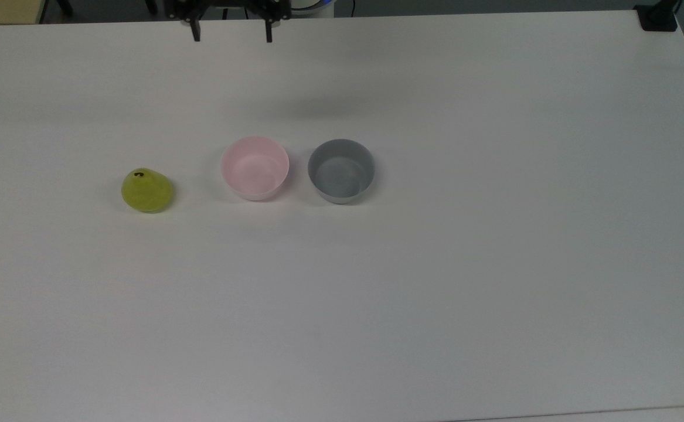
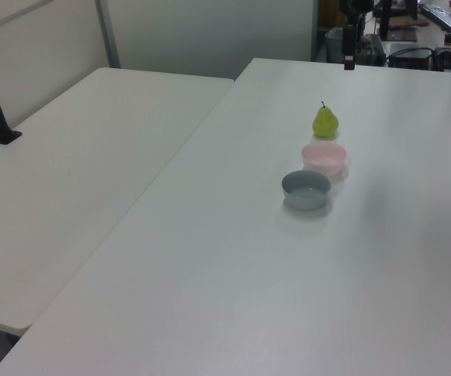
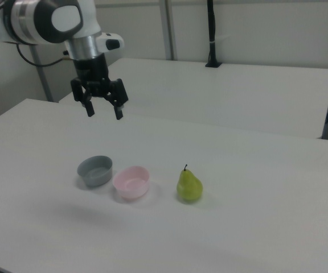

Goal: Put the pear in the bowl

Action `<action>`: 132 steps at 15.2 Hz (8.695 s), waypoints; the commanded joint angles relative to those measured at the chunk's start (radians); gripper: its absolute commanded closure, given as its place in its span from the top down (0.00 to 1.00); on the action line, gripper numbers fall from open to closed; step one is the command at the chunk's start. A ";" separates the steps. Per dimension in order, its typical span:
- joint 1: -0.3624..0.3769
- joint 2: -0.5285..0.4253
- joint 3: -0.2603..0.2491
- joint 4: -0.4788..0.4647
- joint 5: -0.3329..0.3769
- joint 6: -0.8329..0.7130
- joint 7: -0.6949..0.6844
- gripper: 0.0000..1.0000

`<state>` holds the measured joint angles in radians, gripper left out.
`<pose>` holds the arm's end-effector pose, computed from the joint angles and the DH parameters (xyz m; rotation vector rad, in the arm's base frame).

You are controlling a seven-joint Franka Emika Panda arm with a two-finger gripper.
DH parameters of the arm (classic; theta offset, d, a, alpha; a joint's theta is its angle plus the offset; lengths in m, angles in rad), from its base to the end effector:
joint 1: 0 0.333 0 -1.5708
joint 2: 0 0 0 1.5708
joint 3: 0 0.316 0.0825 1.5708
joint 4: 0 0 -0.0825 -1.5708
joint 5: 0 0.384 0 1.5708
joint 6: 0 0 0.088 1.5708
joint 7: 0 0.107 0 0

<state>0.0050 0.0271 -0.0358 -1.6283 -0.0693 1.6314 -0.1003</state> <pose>0.5656 -0.0242 0.5876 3.0708 0.1145 -0.0438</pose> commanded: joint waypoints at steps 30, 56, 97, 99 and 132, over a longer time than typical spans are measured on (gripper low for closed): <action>-0.257 0.461 -0.001 -0.018 -0.081 0.533 -0.167 1.00; -0.231 0.303 0.008 0.163 -0.070 0.144 -0.165 0.43; 0.004 0.215 0.022 -0.331 -0.009 0.607 0.008 0.63; 0.004 0.223 0.022 -0.329 -0.009 0.607 0.008 0.70; 0.128 0.033 0.019 -0.065 -0.009 0.107 0.156 1.00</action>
<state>0.0924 0.1192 -0.0051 -1.7148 -0.0876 1.8272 0.0288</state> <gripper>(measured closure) 0.000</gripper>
